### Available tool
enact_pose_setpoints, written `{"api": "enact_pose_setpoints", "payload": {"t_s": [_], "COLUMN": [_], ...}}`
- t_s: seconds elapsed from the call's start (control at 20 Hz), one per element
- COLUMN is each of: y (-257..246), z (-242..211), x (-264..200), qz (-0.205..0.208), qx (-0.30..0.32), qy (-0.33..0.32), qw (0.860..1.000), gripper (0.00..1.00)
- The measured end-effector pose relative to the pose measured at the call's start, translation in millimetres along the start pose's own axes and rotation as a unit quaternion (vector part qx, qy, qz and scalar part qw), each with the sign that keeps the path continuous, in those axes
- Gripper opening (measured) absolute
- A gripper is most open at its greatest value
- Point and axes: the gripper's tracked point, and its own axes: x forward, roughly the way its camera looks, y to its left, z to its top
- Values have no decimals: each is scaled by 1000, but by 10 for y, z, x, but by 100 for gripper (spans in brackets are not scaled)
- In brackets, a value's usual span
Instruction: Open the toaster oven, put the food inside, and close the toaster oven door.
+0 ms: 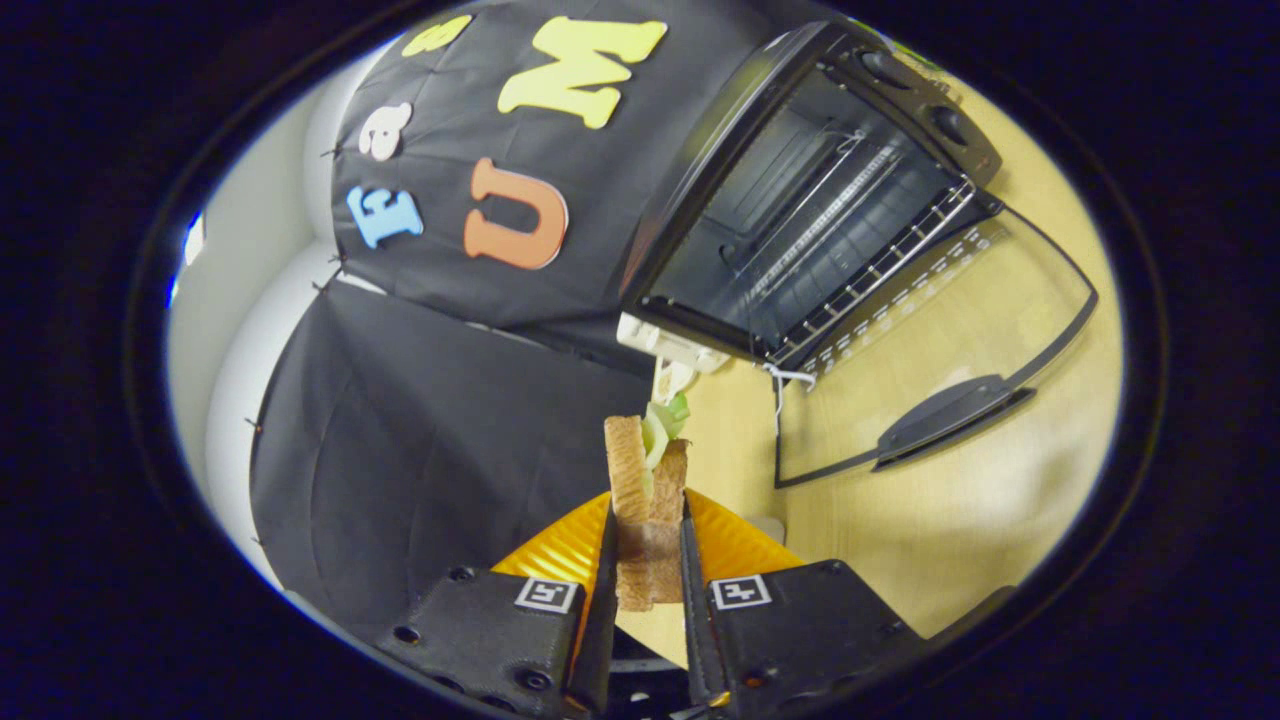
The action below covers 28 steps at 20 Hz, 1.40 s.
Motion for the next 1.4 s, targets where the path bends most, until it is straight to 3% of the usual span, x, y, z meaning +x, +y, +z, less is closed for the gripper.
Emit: {"api": "enact_pose_setpoints", "payload": {"t_s": [0.2,0.35,0.5,0.75,0.95,1.1,1.25,1.4], "y": [-204,-294,-464,-655,-912,-963,-1046,-1119], "z": [496,897,1132,1392,1759,1896,1906,1979], "x": [-102,-199,-224,-77,13,179,382,442], "qz": [-12,-2,-24,-46,-67,-86,-117,-120], "qx": [40,83,93,109,150,145,92,69], "qy": [-117,-194,-257,-297,-335,-328,-294,-271], "qw": [992,977,961,948,928,930,944,953], "gripper": [35,35,35,35,35,35,35,36]}}
